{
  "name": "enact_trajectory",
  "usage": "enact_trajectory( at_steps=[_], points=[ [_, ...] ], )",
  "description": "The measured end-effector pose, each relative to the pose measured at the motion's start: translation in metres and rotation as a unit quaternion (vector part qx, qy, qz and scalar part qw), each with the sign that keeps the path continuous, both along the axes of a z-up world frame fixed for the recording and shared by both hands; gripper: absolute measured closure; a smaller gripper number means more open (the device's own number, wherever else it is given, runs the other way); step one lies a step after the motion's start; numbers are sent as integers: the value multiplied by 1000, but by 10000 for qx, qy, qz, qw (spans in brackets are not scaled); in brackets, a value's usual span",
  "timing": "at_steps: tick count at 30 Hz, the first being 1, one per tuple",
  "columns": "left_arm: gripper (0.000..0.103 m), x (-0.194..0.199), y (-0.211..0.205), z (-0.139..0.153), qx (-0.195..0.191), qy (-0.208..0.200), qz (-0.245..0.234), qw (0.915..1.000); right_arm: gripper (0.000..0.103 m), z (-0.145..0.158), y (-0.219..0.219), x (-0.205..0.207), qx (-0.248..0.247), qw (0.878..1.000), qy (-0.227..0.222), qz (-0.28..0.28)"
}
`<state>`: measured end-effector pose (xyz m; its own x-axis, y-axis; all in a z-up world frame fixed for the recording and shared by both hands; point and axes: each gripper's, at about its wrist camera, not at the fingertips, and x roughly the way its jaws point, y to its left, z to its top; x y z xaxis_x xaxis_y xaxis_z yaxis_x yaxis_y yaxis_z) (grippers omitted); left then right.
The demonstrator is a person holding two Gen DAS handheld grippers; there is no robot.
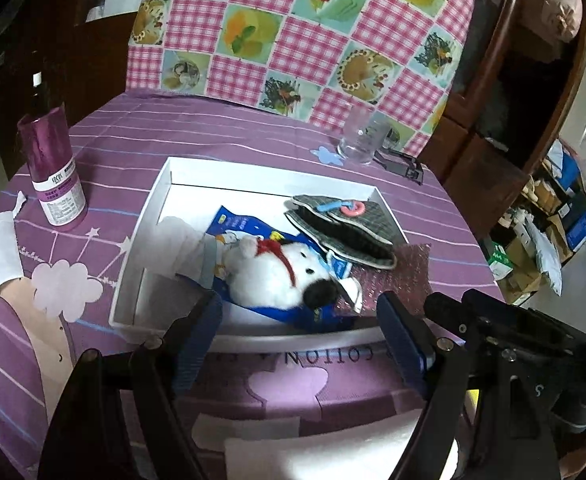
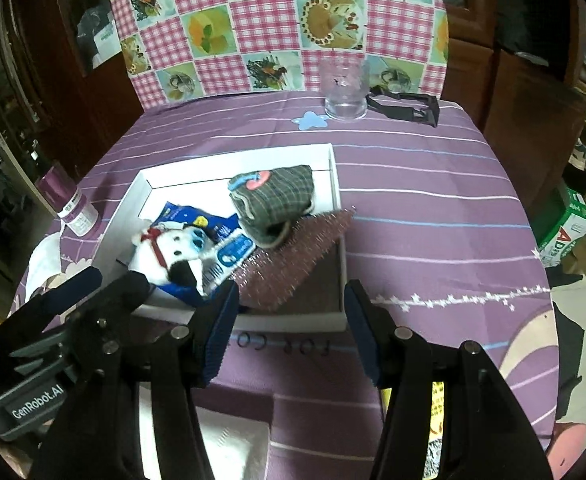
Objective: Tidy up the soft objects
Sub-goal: 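Withdraw the left tool and move the right tool toward the yellow booklet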
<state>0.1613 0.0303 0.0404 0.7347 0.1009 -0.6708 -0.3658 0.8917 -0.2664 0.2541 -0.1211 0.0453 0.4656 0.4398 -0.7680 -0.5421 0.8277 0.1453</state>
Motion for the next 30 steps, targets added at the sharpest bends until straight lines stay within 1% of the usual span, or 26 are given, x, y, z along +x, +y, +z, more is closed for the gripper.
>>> enact_trajectory(
  at_steps=[6,9,15,17,19,24,30],
  points=[
    [23,-2,-11,0,-47,19,-142,9999,47,0,-14,-5,-80,9999,-52,-132],
    [23,-4,-18,1,-5,2,-248,9997,47,0,-23,-7,-46,9998,-48,-181],
    [23,-5,-38,4,310,-29,-468,9984,47,-2,-39,-11,75,9996,-8,-287],
    [23,-6,-45,5,435,-32,-555,9975,47,-2,-43,-14,147,9994,-44,-299],
    [23,-7,-51,5,545,-30,-595,9967,47,-2,-46,-17,110,9993,-115,-332],
    [23,-9,-60,6,669,-55,-774,9947,47,-4,-57,-21,159,9991,-148,-376],
    [23,-6,-76,1,823,56,-961,9919,47,-2,-76,-28,245,9980,-244,-526]
  ],
)
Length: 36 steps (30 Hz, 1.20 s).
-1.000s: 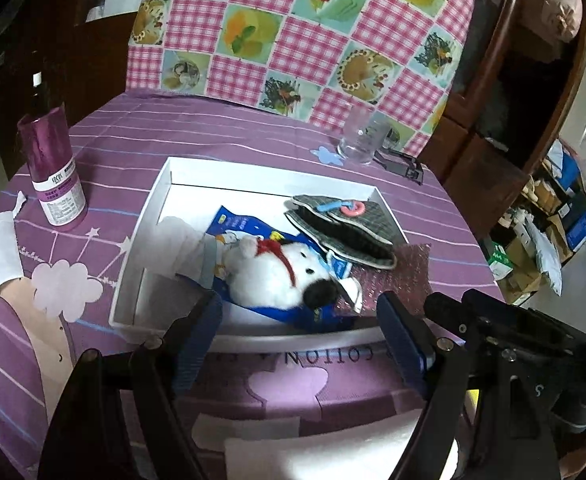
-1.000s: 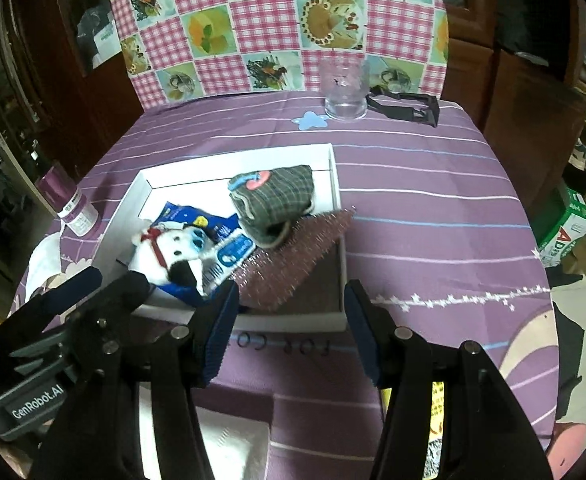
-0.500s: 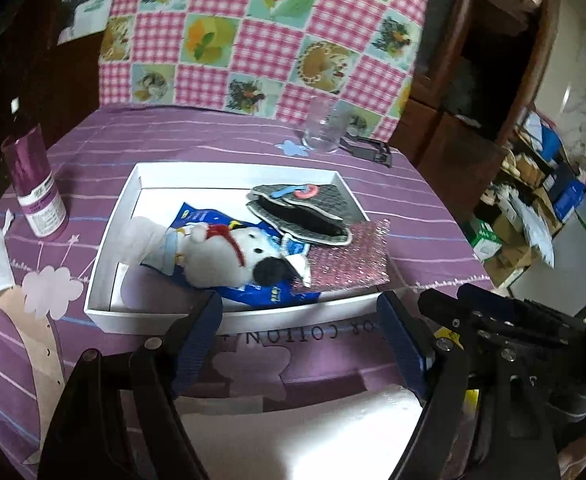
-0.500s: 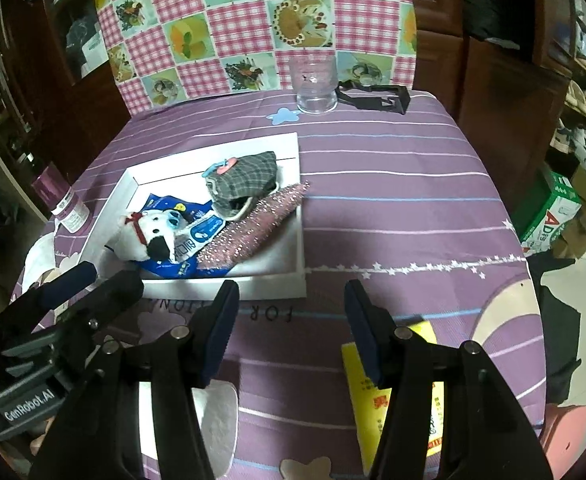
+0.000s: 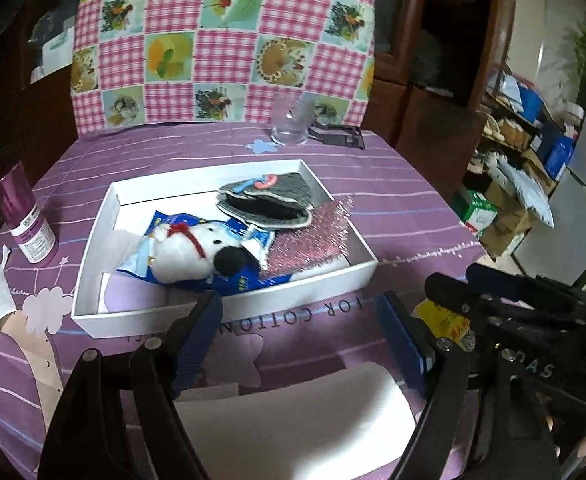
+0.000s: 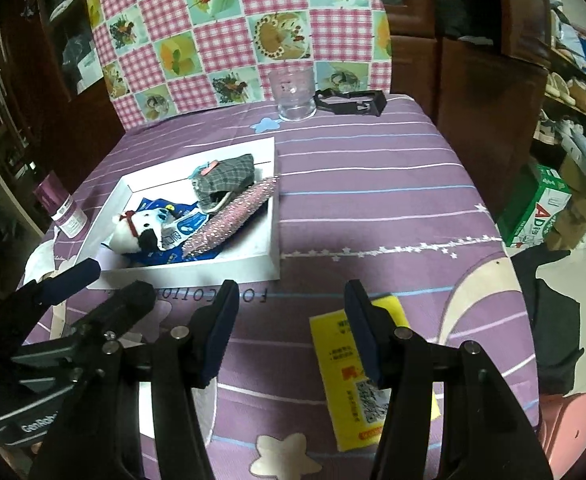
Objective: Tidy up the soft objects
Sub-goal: 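Withdraw the left tool and move the right tool toward the yellow booklet, then grasp the yellow booklet with the right tool and lift it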
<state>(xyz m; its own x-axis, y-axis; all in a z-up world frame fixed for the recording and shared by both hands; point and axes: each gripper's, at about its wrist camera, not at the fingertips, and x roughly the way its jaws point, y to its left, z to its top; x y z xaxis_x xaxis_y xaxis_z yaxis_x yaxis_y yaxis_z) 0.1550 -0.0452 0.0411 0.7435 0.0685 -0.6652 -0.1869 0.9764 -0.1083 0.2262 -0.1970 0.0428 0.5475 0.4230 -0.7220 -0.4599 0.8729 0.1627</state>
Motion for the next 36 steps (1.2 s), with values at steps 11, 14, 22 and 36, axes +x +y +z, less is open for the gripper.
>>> enact_trajectory(
  at_steps=[11,14,22,36],
  points=[
    [23,-3,-20,0,-138,-41,-483,9987,47,-5,-44,11,358,9973,495,-405],
    [23,-1,-23,-3,-224,15,-561,9982,47,-10,-49,14,259,9969,630,-384],
    [23,3,-28,-10,94,225,-495,9985,47,-46,-50,32,-146,9922,1208,-284],
    [23,10,-34,-25,729,703,-364,9942,25,-58,-24,16,-569,9919,1056,429]
  ],
)
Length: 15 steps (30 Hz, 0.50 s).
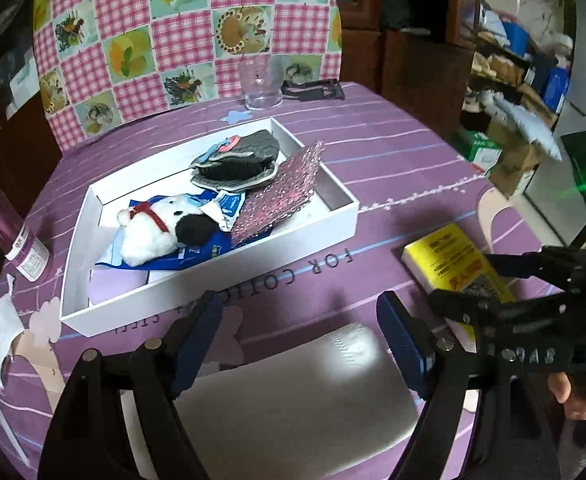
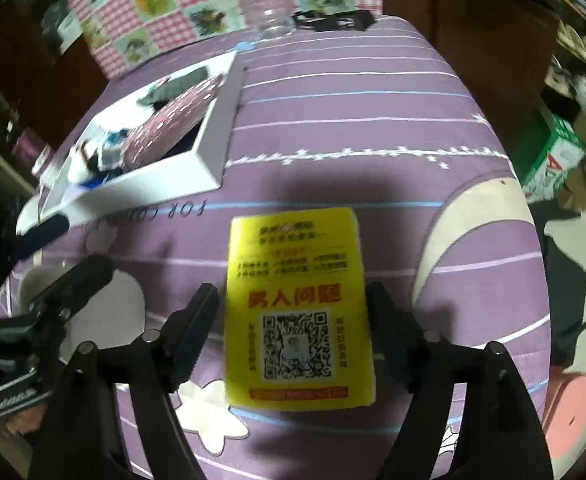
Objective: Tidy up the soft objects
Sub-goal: 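Grasp the yellow booklet with the right tool and lift it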
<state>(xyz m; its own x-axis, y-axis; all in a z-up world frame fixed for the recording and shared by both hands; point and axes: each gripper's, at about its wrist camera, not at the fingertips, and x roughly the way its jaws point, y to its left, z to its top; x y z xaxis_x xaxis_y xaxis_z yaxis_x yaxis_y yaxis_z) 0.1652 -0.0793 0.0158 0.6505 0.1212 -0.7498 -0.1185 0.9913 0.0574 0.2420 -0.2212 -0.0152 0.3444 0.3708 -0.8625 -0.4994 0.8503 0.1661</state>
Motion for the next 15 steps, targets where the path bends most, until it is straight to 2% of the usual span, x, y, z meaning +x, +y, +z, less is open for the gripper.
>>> enact_trajectory(
  at_steps=[5,15],
  points=[
    [23,1,4,-3,-120,78,31,9999,24,-2,10,-8,-430,9986,-228,207],
    [23,1,8,-5,-295,85,53,9995,25,-2,7,-9,-393,9991,-134,133]
  ],
)
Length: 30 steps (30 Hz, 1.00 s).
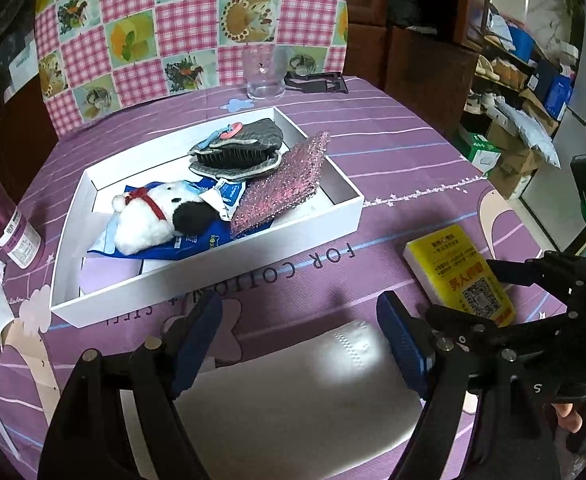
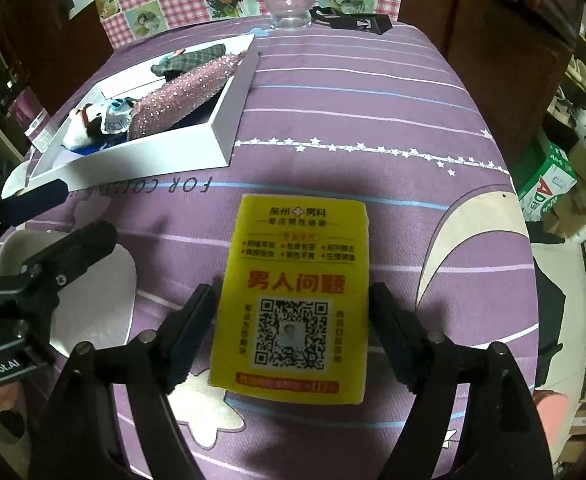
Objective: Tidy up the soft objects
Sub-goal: 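Grasp the yellow booklet with the right tool and lift it, then carry the yellow booklet over the white box with the right tool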
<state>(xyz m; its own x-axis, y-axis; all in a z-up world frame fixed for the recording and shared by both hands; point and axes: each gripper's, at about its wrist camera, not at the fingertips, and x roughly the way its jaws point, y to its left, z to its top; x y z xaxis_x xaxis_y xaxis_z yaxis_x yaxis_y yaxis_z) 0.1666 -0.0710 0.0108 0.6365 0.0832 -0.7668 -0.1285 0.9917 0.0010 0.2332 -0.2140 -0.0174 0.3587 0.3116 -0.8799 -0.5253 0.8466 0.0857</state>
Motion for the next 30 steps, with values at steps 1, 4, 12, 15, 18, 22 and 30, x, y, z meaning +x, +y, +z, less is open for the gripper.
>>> enact_trajectory(
  at_steps=[1,4,12,15,18,22,30],
  points=[
    [23,0,0,0,-27,5,9,10000,27,0,0,-1,-48,10000,-6,-17],
    [23,1,2,-1,-91,7,20,10000,29,0,1,-1,-128,9999,14,-41],
    [23,3,5,-2,-254,35,43,9997,35,2,0,1,-159,9997,19,-192],
    [23,3,6,-2,-256,33,43,9997,38,4,-5,4,10,9995,97,-291],
    [23,3,6,-1,-260,23,33,9997,39,7,-11,8,261,9987,137,-409],
    [23,2,7,0,-308,-18,18,9995,39,14,-18,10,663,9965,145,-493],
    [23,-5,14,14,-592,-380,-39,9975,39,30,-18,7,1358,9898,33,-432]
  ],
)
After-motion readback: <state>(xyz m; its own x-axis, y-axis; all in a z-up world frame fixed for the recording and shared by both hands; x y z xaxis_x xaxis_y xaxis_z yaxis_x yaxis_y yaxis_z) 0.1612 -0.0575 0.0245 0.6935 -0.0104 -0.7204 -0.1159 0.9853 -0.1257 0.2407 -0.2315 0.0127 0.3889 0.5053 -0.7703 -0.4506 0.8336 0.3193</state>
